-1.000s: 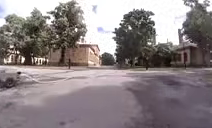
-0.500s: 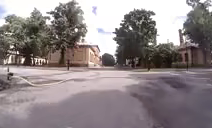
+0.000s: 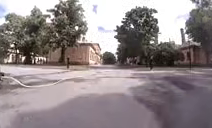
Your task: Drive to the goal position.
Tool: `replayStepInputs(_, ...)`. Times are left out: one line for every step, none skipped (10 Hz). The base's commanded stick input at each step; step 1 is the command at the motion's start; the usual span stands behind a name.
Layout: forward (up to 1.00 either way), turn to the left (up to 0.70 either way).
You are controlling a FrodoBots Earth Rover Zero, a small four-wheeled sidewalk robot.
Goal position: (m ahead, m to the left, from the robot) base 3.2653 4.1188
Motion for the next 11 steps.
replayStepInputs(0.7,0.0)
replayStepInputs(0.7,0.0)
replayStepInputs(0.7,0.0)
replayStepInputs(0.7,0.0)
replayStepInputs(0.7,0.0)
replayStepInputs(0.7,0.07)
replayStepInputs(0.7,0.28)
replayStepInputs(0.7,0.28)
replayStepInputs(0.7,0.28)
replayStepInputs(0.7,0.28)
replayStepInputs(0.7,0.28)
